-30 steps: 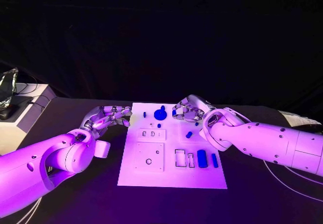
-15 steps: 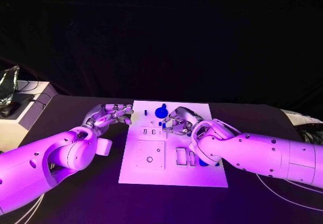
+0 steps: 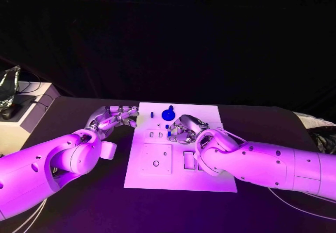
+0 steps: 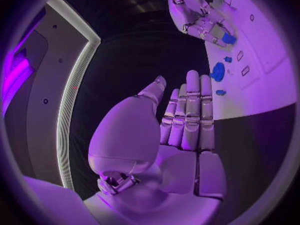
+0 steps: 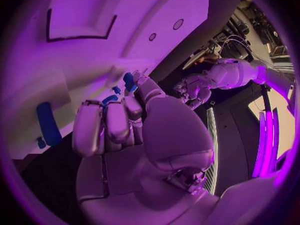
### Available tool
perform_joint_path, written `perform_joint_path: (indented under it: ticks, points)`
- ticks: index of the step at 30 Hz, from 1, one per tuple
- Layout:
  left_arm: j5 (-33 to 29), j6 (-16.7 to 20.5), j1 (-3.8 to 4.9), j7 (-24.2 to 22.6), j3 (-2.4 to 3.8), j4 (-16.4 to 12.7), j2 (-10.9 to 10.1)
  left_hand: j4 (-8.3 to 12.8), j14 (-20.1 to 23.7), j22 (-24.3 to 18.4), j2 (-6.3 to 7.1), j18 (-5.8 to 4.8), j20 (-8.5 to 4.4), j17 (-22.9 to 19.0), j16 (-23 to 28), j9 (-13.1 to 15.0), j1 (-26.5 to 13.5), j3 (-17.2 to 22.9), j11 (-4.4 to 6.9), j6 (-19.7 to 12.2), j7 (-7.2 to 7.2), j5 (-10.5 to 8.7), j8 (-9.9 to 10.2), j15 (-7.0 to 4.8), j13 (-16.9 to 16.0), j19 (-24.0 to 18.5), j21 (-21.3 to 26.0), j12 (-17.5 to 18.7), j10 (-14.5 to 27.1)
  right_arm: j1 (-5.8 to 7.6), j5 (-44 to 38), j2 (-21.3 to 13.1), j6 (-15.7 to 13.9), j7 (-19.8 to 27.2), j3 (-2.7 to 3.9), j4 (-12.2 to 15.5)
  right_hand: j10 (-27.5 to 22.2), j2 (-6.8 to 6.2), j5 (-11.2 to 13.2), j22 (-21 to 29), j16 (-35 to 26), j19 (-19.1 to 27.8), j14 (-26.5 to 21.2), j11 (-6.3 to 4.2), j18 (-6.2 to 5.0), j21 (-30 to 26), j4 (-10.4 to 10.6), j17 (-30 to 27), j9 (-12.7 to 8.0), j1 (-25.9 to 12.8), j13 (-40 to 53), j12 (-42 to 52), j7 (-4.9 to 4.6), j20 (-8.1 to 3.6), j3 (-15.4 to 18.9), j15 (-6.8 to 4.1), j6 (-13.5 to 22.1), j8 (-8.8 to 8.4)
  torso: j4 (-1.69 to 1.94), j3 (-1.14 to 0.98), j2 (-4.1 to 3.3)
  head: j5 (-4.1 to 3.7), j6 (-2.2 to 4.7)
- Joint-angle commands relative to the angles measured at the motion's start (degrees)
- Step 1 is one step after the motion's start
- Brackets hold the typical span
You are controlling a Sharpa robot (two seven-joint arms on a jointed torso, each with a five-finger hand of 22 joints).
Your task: Assemble the parts on the task board
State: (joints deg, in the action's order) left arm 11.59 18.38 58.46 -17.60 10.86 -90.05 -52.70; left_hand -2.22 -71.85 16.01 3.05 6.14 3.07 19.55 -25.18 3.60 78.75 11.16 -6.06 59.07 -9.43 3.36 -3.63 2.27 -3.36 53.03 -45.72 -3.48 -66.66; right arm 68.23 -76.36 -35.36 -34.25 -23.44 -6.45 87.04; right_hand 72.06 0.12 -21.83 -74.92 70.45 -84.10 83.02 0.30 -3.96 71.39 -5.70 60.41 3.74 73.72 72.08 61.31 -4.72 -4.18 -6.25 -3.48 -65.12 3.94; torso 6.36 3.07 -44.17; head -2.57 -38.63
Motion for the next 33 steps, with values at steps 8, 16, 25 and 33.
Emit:
perform_joint_path:
  ticks: [8, 16, 25, 33]
  points:
    - [0.14, -1.32, 0.0, -0.19, 0.04, 0.0, 0.01, -0.12, 0.05, -0.16, -0.03, -0.05, -0.37, 0.05, 0.3, 0.05, -0.22, 0.21, -0.08, 0.14, 0.27, -0.24, -0.01, -0.28, -0.08, -0.06, 0.15, 0.02, -0.08, -0.39, -6.03, 0.52, -1.55, -2.19, -0.01, -0.59, 0.01, -0.16, -0.59, -9.95, -0.19, -2.38, -0.13, -0.22, 0.16, -0.19, 0.24, -0.06, 0.1, -0.52, 0.09, -0.09, -0.97, -0.27, 0.06, -0.27, -1.38, 0.28, -0.02, 0.01, 0.02, 0.15, -0.08]
    - [0.14, -1.42, 0.0, -0.15, 0.04, 0.03, 0.0, -0.12, 0.05, -0.16, -0.03, -0.05, -0.37, 0.05, 0.3, 0.05, -0.22, 0.21, -0.08, 0.14, 0.27, -0.24, -0.01, -0.28, -0.08, -0.06, 0.15, 0.02, -0.08, -0.42, -7.21, 0.73, -1.01, -3.06, -0.01, -1.31, 0.06, -0.41, -0.48, -9.98, -0.15, -2.41, -0.13, -0.21, 0.19, -0.1, 0.21, -0.05, 0.1, -0.55, 0.13, -0.04, -0.97, -0.27, 0.14, -0.26, -1.42, 0.29, -0.02, 0.01, 0.05, 0.11, -0.05]
    - [0.14, -1.46, 0.0, -0.12, 0.04, 0.06, 0.01, -0.12, 0.05, -0.16, -0.03, -0.05, -0.37, 0.05, 0.3, 0.05, -0.22, 0.21, -0.08, 0.14, 0.27, -0.24, -0.01, -0.28, -0.08, -0.06, 0.15, 0.02, -0.08, -0.45, -7.54, 1.31, 0.29, -3.77, -0.01, -2.21, 0.01, -0.51, -0.44, -9.95, -0.15, -2.4, -0.16, -0.2, 0.17, -0.24, 0.43, -0.15, 0.1, -0.76, 0.11, -0.17, -0.97, -0.27, 0.19, -0.26, -1.4, 0.27, -0.01, 0.02, 0.04, 0.13, -0.17]
    - [0.14, -1.48, 0.0, -0.1, 0.04, 0.08, 0.04, -0.12, 0.05, -0.16, -0.03, -0.05, -0.37, 0.05, 0.3, 0.05, -0.22, 0.21, -0.08, 0.14, 0.27, -0.24, -0.01, -0.28, -0.08, -0.06, 0.15, 0.02, -0.08, -0.61, -7.51, 1.8, 0.48, -4.11, -0.01, -2.8, -0.14, -0.74, -0.31, -9.95, -0.17, -2.4, -0.17, -0.13, 0.17, -0.29, 0.75, -0.22, 0.08, -1.1, 0.05, -0.34, -1.06, -0.25, 0.39, -0.21, -1.17, 0.18, 0.0, -0.01, 0.04, 0.19, -0.26]
